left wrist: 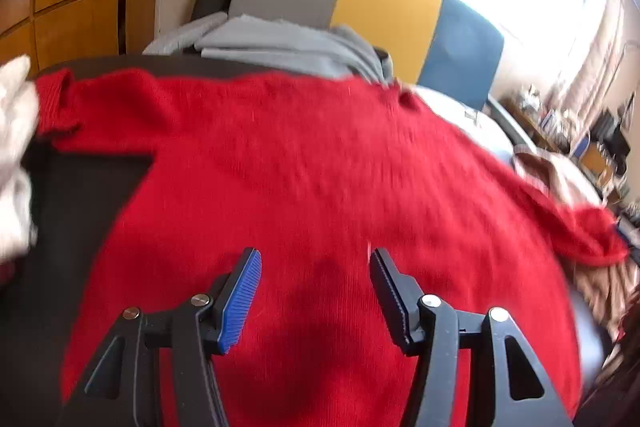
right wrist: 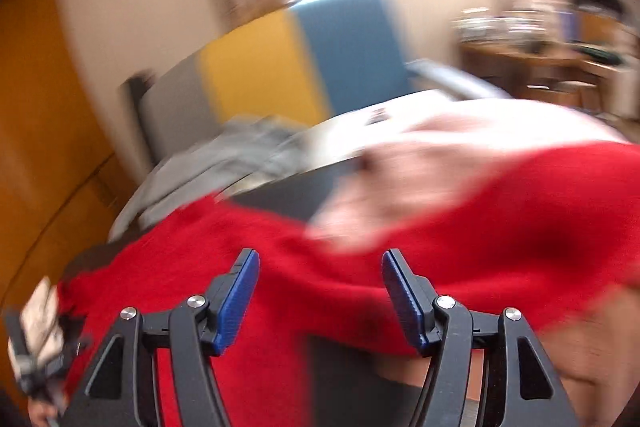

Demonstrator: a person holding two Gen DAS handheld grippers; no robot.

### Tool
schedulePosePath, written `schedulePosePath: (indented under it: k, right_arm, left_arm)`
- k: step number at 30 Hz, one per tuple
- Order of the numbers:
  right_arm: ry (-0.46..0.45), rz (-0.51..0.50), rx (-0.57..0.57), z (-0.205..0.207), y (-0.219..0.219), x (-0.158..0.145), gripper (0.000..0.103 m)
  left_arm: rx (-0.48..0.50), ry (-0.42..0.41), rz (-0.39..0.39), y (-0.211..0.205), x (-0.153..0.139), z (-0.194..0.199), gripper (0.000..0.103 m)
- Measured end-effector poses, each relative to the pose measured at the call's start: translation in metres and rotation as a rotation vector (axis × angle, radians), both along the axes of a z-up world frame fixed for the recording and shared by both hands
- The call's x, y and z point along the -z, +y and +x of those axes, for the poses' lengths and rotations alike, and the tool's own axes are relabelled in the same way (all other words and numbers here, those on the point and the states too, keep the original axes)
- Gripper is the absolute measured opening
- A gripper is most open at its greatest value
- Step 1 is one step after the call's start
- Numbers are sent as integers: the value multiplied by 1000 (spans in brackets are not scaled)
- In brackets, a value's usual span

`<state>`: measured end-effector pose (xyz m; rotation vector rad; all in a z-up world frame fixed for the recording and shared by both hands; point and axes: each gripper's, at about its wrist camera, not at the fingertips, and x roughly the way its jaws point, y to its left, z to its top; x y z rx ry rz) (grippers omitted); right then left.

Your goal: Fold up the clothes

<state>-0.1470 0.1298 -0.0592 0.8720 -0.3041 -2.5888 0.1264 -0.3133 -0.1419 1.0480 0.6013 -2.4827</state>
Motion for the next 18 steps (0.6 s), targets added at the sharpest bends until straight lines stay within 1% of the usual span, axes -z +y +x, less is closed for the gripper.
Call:
schedulePosePath:
  k: [1,2,3,4,5,8,12,14,15,16,17,18]
  right_arm:
    - [14,-34,79,8,35,-7,67]
    - [26,-77,157,14,68,-14,71]
    - [34,-120,232,19,99,-20,73]
    - [35,-161,292,23,124,-23,74]
    - [31,-197,324,24,141,-23,74]
    - [-13,-291,360,16,171,-11,74]
    - [-75,-424,395,-1,190,18,72]
    - [-82,-490,412,-10,197,27,66]
    - [-89,-503,415,-16,199,29,64]
    - [-94,-506,421,-21,201,31,58]
    - [-97,-517,423,-26,203,32,47]
    - [-102,-524,422,-31,204,33,38]
  left_arm:
    - [-3,-10,4,4,6,3,58]
    - [-5,-18,5,7,12,7,58]
    - [-5,-14,-7,10,12,8,58]
    - [-8,-11,-17,12,13,8,58]
    - [-19,-12,-20,12,14,7,59]
    - [-14,-12,-35,15,15,5,64]
    - [-9,-3,-31,13,15,5,64]
    - [-12,4,-26,13,16,7,64]
    - [-13,7,-24,13,16,7,64]
    - [-15,8,-26,14,16,7,64]
    - [-15,8,-29,14,16,7,64]
    - [-15,9,-31,15,16,7,64]
